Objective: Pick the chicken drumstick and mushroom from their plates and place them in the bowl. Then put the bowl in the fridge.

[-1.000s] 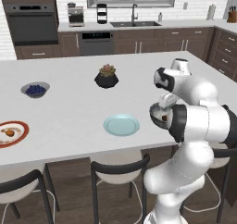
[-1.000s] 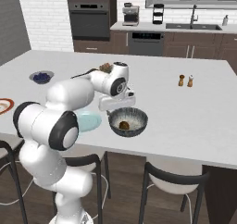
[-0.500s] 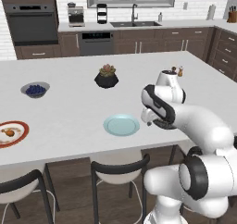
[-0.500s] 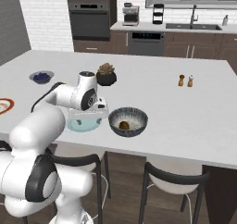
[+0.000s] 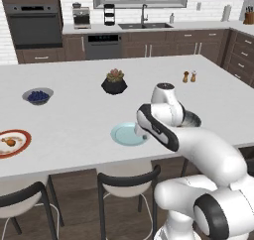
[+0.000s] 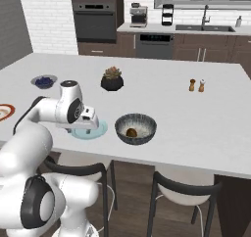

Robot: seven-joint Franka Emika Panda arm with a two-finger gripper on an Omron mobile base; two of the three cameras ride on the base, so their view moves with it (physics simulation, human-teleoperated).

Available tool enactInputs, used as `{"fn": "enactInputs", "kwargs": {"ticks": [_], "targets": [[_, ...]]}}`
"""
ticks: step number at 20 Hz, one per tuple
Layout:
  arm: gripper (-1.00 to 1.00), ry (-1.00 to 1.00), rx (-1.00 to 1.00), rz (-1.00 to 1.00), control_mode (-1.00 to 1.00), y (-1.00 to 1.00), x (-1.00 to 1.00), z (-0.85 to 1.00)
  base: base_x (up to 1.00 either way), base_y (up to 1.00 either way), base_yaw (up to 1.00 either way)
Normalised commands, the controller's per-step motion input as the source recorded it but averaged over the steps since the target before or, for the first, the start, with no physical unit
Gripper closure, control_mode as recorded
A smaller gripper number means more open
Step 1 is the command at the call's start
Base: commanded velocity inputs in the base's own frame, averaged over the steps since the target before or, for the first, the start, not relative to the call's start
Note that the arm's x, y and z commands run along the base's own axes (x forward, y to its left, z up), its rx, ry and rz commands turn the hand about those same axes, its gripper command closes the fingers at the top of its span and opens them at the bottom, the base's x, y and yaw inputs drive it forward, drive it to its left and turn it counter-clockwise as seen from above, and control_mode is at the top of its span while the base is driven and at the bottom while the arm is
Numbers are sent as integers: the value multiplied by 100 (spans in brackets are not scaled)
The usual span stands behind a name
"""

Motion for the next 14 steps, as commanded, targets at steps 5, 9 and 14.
{"fn": "enactInputs", "kwargs": {"ticks": [5, 9, 14], "targets": [[-100, 0, 0, -1, -100, 5, 0, 0, 0, 0, 0], [-100, 0, 0, 0, -100, 0, 0, 0, 0, 0, 0], [-100, 0, 0, 0, -100, 0, 0, 0, 0, 0, 0]]}}
